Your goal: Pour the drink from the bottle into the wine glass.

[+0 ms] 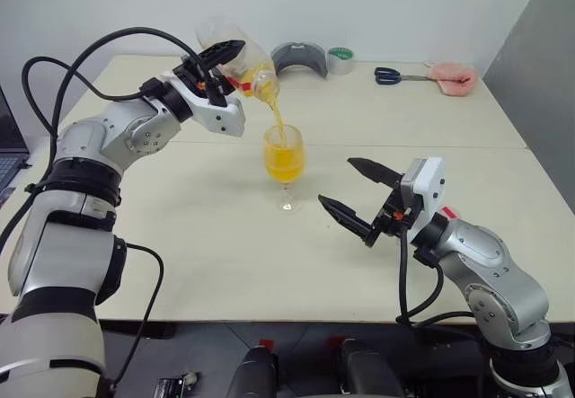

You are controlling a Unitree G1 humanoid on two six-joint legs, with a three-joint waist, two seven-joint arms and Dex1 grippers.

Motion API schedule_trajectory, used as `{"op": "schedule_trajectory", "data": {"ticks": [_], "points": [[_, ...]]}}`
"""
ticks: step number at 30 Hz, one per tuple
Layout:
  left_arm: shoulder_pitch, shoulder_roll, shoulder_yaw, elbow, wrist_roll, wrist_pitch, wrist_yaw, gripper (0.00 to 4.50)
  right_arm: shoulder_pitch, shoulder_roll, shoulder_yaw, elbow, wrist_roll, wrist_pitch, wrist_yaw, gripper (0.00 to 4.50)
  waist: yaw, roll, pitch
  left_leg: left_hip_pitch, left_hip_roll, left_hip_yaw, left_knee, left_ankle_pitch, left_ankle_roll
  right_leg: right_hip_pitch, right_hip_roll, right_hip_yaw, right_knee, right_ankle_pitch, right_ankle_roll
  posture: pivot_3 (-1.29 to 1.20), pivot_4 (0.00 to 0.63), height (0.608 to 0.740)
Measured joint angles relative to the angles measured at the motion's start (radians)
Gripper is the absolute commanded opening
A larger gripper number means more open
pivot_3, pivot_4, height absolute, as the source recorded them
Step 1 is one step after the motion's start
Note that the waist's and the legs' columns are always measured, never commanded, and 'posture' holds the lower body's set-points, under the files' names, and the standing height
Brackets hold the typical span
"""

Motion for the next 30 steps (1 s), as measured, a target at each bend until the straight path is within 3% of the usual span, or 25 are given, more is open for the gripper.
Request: {"op": "schedule_trajectory", "data": {"ticks": [19,30], "points": [[-0.016,-0.006,-0.013,0.024,0.0,-0.003,0.006,1.73,0.001,-0.009,0.001,0.0,-0.009,0.0,0.009,4.5,0.001,0.0,0.0,0.0,0.0,0.0,0.0,0.0,0.0,0.0,0.0,0.0,0.0,0.0,0.0,0.0,0.15,0.74],[0.104,-0.107,0.065,-0.041,-0.282,0.067,-0.232,1.73,0.001,-0.009,0.004,0.0,-0.011,-0.001,0.009,4.5,-0.002,0.0,0.0,0.0,0.0,0.0,0.0,0.0,0.0,0.0,0.0,0.001,0.001,0.0,0.0,0.0,0.15,0.74]]}}
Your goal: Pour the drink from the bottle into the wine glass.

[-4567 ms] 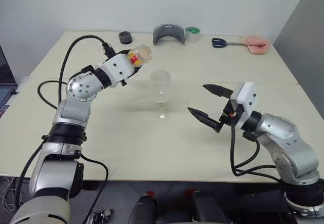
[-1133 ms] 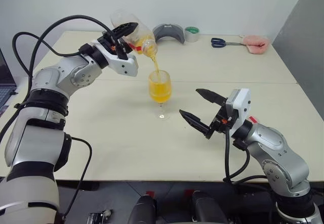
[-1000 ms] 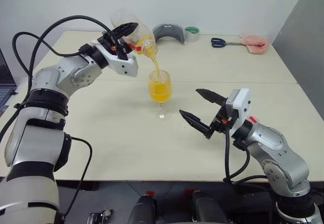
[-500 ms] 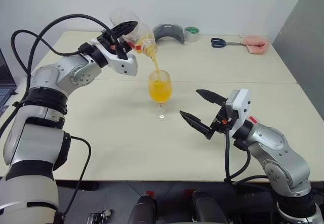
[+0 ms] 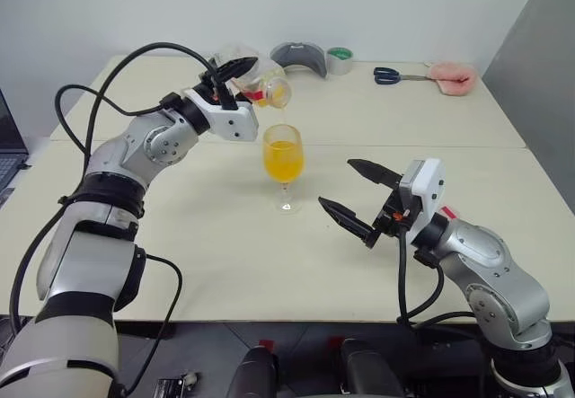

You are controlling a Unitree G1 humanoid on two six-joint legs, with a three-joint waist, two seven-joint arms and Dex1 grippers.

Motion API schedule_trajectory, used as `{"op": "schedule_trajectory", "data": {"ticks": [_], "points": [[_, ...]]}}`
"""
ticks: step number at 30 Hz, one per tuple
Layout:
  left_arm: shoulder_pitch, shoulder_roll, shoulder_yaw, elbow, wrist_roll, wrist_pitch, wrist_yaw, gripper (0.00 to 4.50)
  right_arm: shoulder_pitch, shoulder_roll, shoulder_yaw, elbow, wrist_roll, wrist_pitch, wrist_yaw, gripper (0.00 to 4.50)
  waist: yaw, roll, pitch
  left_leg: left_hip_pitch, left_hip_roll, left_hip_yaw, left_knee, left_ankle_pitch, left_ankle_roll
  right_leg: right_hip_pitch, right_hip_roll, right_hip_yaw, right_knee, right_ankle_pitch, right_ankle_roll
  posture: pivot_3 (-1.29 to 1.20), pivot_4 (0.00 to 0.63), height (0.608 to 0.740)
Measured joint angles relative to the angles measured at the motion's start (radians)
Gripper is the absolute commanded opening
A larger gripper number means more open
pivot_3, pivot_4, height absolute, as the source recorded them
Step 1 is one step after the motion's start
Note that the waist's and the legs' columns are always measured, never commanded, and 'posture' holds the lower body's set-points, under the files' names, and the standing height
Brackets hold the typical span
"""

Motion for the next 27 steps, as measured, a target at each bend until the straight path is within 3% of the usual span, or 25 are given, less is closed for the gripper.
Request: {"op": "schedule_trajectory", "data": {"ticks": [5,15,21,27], "points": [[0.081,-0.058,0.084,-0.13,-0.197,0.131,-0.147,1.73,0.0,0.0,0.002,0.0,-0.002,0.0,0.0,4.5,0.0,0.0,0.0,0.0,0.0,0.0,0.0,0.0,0.0,0.0,0.0,0.0,0.0,0.0,0.0,0.0,0.15,0.74],[0.342,-0.16,0.371,-0.56,-0.619,0.836,-0.261,1.73,-0.029,-0.057,0.025,-0.001,0.013,0.059,0.046,4.5,-0.021,0.0,0.0,0.002,0.001,0.0,0.001,0.0,0.0,0.0,0.0,0.002,0.004,0.0,0.0,0.0,0.15,0.74],[0.51,-0.164,0.462,-0.652,-0.755,1.131,-0.283,1.73,-0.106,-0.073,0.067,0.005,0.035,0.139,0.07,4.5,-0.02,0.0,0.0,0.002,0.001,-0.001,0.002,0.0,0.0,0.0,0.0,0.001,0.004,0.0,0.0,0.0,0.15,0.74],[0.531,-0.157,0.494,-0.674,-0.772,1.219,-0.283,1.73,-0.192,-0.074,0.129,0.047,0.018,0.16,0.109,4.5,-0.012,-0.001,-0.001,0.002,0.0,-0.001,0.002,0.0,0.0,0.0,0.0,0.001,0.003,0.0,0.0,0.0,0.15,0.74]]}}
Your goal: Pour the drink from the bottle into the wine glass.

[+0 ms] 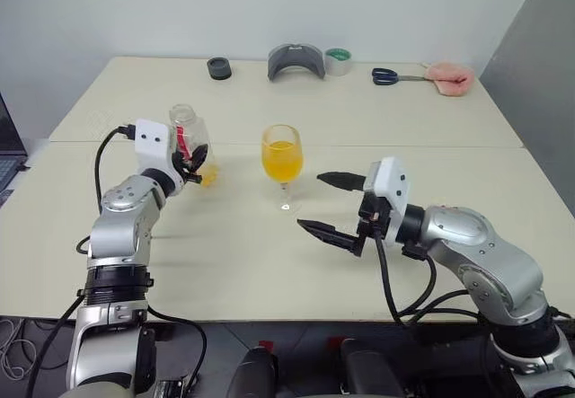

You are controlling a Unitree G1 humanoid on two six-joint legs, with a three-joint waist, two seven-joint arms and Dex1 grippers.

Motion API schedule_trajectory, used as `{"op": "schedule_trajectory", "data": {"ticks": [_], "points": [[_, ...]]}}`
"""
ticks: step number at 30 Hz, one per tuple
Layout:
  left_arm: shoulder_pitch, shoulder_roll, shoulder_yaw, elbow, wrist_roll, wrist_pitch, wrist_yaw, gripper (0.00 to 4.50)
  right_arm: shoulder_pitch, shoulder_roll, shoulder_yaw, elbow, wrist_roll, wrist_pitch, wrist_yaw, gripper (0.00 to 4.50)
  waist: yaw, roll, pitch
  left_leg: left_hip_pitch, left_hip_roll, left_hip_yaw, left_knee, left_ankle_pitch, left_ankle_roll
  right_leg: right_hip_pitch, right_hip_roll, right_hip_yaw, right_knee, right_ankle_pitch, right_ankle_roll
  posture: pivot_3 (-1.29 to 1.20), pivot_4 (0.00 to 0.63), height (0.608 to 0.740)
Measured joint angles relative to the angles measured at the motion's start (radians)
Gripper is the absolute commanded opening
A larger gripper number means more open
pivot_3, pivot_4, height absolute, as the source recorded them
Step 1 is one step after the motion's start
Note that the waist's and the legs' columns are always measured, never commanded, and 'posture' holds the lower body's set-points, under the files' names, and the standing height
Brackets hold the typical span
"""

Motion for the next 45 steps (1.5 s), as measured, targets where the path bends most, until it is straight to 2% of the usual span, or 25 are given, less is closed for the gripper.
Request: {"op": "schedule_trajectory", "data": {"ticks": [12,14,20,21,33,38,45], "points": [[0.076,-0.028,0.024,0.013,-0.01,-0.08,-0.001,1.73,-0.066,0.044,0.069,0.056,-0.052,-0.002,0.014,4.5,0.003,0.0,0.0,0.0,0.001,0.0,0.0,0.0,0.0,0.0,0.0,0.0,0.0,0.0,0.0,0.0,0.15,0.74],[0.083,-0.028,0.026,0.014,-0.01,-0.093,-0.001,2.46,-0.066,0.046,0.069,0.058,-0.058,-0.002,0.018,4.5,0.003,0.0,0.0,0.0,0.001,0.0,0.0,0.0,0.0,0.0,0.0,0.001,0.0,0.0,0.0,0.0,0.15,0.74],[0.116,-0.042,0.046,0.015,-0.025,-0.109,0.001,4.28,-0.069,0.047,0.069,0.064,-0.084,-0.004,0.021,4.5,0.004,0.0,0.0,0.0,0.001,0.0,-0.001,0.0,0.0,0.0,0.0,0.0,-0.001,0.0,0.0,0.0,0.15,0.74],[0.117,-0.043,0.047,0.015,-0.025,-0.109,0.001,4.47,-0.069,0.047,0.069,0.065,-0.087,-0.004,0.021,4.5,0.004,0.0,0.0,0.0,0.001,0.0,0.0,0.0,0.0,0.0,0.0,0.0,-0.001,0.0,0.0,0.0,0.15,0.74],[0.181,-0.038,0.045,-0.033,0.001,-0.173,-0.003,4.47,-0.005,0.002,0.064,0.064,-0.129,-0.038,0.034,4.5,0.008,0.0,0.0,0.0,0.001,0.0,-0.001,0.0,0.0,0.0,0.0,0.0,-0.003,0.0,0.0,0.0,0.15,0.74],[0.235,-0.037,0.049,-0.096,0.001,-0.168,0.004,4.47,0.146,-0.002,-0.007,0.069,-0.138,-0.12,0.023,4.5,0.015,0.0,0.0,0.0,0.001,0.0,-0.002,0.0,0.0,0.001,-0.001,0.001,-0.005,0.0,0.0,0.0,0.15,0.74],[0.341,-0.047,0.047,-0.234,0.026,-0.18,0.033,4.47,0.357,0.102,-0.104,0.125,-0.195,-0.283,-0.089,4.5,0.015,0.0,0.0,0.0,0.002,0.001,-0.002,0.0,0.0,0.001,0.0,0.001,-0.005,0.0,0.0,0.0,0.15,0.74]]}}
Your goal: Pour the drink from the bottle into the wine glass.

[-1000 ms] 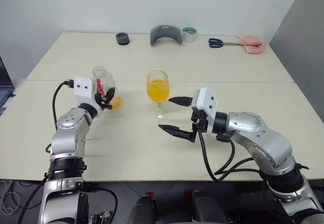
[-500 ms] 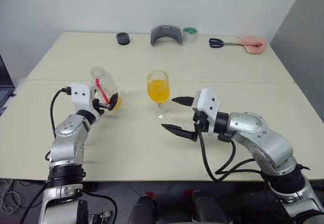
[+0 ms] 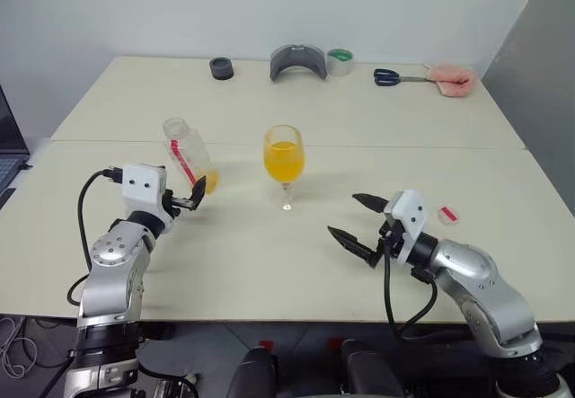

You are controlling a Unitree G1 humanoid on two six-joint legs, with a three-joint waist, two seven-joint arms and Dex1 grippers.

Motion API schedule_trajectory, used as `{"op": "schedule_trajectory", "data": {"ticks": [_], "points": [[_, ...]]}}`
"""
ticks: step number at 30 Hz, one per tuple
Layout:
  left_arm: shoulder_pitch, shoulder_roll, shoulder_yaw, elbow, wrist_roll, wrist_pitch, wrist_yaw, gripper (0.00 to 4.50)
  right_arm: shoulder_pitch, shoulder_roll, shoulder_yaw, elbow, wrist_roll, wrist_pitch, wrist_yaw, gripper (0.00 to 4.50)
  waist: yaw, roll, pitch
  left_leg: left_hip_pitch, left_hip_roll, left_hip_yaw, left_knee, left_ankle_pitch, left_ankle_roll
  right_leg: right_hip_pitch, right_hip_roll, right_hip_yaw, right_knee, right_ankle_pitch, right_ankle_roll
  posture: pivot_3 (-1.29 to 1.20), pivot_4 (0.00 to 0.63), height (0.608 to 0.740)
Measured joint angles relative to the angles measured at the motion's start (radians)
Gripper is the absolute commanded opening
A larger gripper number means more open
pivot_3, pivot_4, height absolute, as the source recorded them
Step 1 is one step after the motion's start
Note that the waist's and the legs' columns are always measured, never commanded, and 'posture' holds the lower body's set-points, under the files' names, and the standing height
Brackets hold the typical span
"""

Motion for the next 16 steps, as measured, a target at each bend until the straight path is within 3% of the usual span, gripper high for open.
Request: {"op": "schedule_trajectory", "data": {"ticks": [10,16], "points": [[0.087,-0.079,-0.011,-0.106,0.003,-0.035,0.036,4.47,0.106,0.219,-0.066,0.157,-0.171,-0.272,-0.282,4.5,0.0,0.0,0.0,0.001,0.0,0.001,0.0,0.0,0.0,0.0,0.0,0.001,0.0,0.0,0.0,0.0,0.15,0.74],[0.13,-0.12,-0.031,-0.137,0.004,-0.038,0.043,4.47,0.108,0.232,-0.094,0.226,-0.193,-0.317,-0.327,4.5,0.0,0.0,0.0,0.001,0.0,0.001,-0.001,0.0,0.0,0.0,0.001,0.001,0.0,0.0,0.0,0.0,0.15,0.74]]}}
